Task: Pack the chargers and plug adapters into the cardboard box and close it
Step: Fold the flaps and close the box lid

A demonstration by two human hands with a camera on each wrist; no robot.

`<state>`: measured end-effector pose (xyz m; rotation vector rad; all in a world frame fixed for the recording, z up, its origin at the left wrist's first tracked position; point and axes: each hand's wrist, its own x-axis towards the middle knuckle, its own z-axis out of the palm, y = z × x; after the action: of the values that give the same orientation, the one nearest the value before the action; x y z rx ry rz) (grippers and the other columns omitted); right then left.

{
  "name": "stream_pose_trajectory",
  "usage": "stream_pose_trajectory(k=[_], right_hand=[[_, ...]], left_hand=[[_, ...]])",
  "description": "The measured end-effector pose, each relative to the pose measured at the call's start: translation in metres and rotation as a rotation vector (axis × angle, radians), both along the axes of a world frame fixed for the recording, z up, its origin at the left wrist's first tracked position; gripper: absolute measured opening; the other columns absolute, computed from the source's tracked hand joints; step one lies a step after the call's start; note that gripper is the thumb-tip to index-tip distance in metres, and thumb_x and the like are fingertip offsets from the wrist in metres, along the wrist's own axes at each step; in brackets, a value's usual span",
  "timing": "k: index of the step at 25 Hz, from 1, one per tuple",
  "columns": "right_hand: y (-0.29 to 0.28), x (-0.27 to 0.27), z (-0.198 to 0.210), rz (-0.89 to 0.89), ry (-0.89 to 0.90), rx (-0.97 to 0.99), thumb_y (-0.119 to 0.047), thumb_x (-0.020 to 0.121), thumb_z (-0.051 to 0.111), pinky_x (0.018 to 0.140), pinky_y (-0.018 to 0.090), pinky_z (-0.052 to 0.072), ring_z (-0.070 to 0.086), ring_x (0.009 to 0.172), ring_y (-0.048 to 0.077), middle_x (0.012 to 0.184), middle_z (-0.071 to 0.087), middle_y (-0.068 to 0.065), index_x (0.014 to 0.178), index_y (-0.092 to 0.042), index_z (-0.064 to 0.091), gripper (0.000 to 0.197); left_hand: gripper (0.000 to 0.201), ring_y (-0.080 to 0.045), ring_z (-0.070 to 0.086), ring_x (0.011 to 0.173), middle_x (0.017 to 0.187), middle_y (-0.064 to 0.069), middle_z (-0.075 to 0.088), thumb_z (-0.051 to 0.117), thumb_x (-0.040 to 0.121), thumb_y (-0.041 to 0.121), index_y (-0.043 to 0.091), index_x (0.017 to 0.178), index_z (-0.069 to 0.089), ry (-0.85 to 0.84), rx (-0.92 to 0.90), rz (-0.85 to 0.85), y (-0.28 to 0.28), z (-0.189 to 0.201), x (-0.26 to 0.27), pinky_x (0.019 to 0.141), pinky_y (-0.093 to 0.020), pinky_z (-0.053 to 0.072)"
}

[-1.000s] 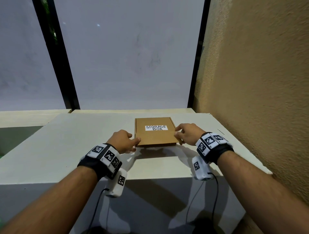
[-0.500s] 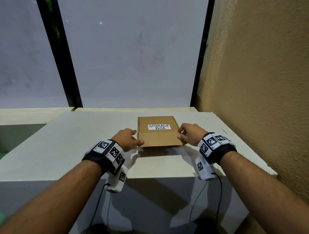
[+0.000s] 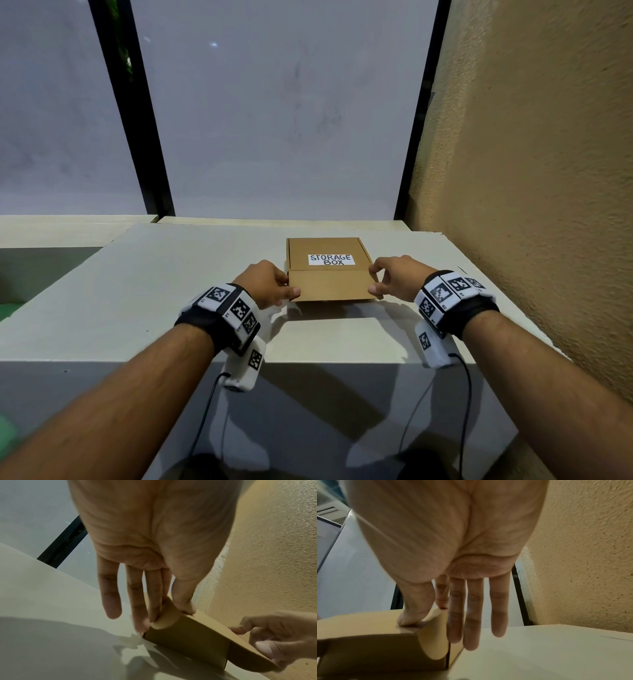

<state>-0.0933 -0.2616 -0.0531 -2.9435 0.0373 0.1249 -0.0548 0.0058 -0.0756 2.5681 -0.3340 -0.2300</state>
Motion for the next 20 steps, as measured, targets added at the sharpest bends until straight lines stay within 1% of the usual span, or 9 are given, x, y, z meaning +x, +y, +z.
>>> stream_pose_trajectory(k=[1, 3, 5, 8, 10, 12, 14, 17, 20], right_hand=[[-0.001, 0.000, 0.000, 0.005, -0.001, 0.005, -0.042, 0.084, 0.066, 0.092, 0.034, 0.046, 0.059, 0.100, 0.021, 0.114, 0.067, 0.006, 0.123, -0.021, 0.054, 0.046], [-0.003, -0.001, -0.001, 0.020, -0.007, 0.032, -0.038, 0.083, 0.070, 0.092, 0.032, 0.045, 0.056, 0.097, 0.019, 0.120, 0.063, 0.005, 0.125, -0.022, 0.052, 0.049], [-0.004, -0.001, -0.002, 0.041, -0.032, 0.031, -0.035, 0.080, 0.074, 0.092, 0.031, 0.043, 0.055, 0.105, 0.020, 0.131, 0.053, 0.004, 0.127, -0.022, 0.047, 0.056], [-0.003, 0.006, -0.001, 0.064, -0.021, 0.016, -0.032, 0.076, 0.077, 0.098, 0.033, 0.042, 0.051, 0.122, 0.022, 0.144, 0.041, 0.002, 0.137, -0.021, 0.038, 0.073], [-0.003, 0.013, 0.003, 0.109, 0.014, -0.042, -0.030, 0.077, 0.076, 0.104, 0.034, 0.039, 0.047, 0.129, 0.022, 0.147, 0.040, 0.001, 0.143, -0.020, 0.033, 0.080], [-0.003, 0.017, 0.007, 0.143, 0.031, -0.091, -0.027, 0.077, 0.076, 0.105, 0.033, 0.039, 0.047, 0.128, 0.021, 0.143, 0.045, 0.001, 0.141, -0.021, 0.036, 0.075], [-0.003, 0.021, 0.008, 0.155, 0.023, -0.094, -0.025, 0.074, 0.077, 0.102, 0.033, 0.042, 0.050, 0.122, 0.022, 0.138, 0.048, 0.001, 0.134, -0.020, 0.042, 0.070], [-0.003, 0.026, 0.005, 0.157, 0.011, -0.061, -0.026, 0.066, 0.081, 0.095, 0.036, 0.046, 0.054, 0.112, 0.023, 0.133, 0.050, 0.002, 0.125, -0.020, 0.044, 0.070], [-0.002, 0.033, 0.004, 0.168, 0.008, -0.027, -0.024, 0.059, 0.085, 0.082, 0.031, 0.047, 0.055, 0.098, 0.021, 0.127, 0.052, 0.003, 0.118, -0.025, 0.040, 0.074]], left_hand=[[0.039, -0.014, 0.067, 0.085, 0.091, -0.001, 0.074, 0.069, 0.084, 0.043, 0.017, 0.112, 0.072, -0.010, 0.015, 0.016, -0.001, 0.001, 0.000, 0.074, -0.025, 0.049], [0.054, -0.017, 0.064, 0.101, 0.109, -0.002, 0.071, 0.075, 0.078, 0.043, 0.015, 0.123, 0.065, -0.049, 0.028, 0.059, -0.002, 0.002, 0.000, 0.085, -0.028, 0.048], [0.075, -0.019, 0.056, 0.117, 0.128, -0.002, 0.061, 0.081, 0.073, 0.039, 0.015, 0.137, 0.051, -0.124, 0.028, 0.061, -0.003, 0.001, 0.002, 0.097, -0.031, 0.043], [0.079, -0.021, 0.043, 0.130, 0.143, -0.001, 0.042, 0.081, 0.073, 0.037, 0.018, 0.141, 0.045, -0.218, 0.140, -0.100, -0.005, 0.003, 0.009, 0.107, -0.033, 0.036], [0.079, -0.020, 0.038, 0.135, 0.152, 0.001, 0.030, 0.078, 0.073, 0.037, 0.019, 0.141, 0.042, -0.215, 0.211, -0.191, -0.006, 0.007, 0.013, 0.110, -0.033, 0.034], [0.078, -0.019, 0.043, 0.130, 0.148, 0.002, 0.035, 0.077, 0.072, 0.037, 0.017, 0.139, 0.042, -0.217, 0.253, -0.236, -0.007, 0.011, 0.018, 0.106, -0.032, 0.039], [0.077, -0.018, 0.049, 0.121, 0.137, 0.003, 0.042, 0.078, 0.069, 0.037, 0.016, 0.135, 0.045, -0.224, 0.284, -0.265, -0.007, 0.013, 0.023, 0.100, -0.032, 0.044], [0.077, -0.018, 0.053, 0.109, 0.126, 0.002, 0.044, 0.083, 0.063, 0.038, 0.016, 0.128, 0.047, -0.248, 0.303, -0.290, -0.008, 0.017, 0.030, 0.093, -0.033, 0.048], [0.088, -0.021, 0.049, 0.113, 0.130, 0.000, 0.039, 0.085, 0.060, 0.041, 0.018, 0.135, 0.042, -0.270, 0.353, -0.328, -0.010, 0.017, 0.037, 0.097, -0.034, 0.047]])
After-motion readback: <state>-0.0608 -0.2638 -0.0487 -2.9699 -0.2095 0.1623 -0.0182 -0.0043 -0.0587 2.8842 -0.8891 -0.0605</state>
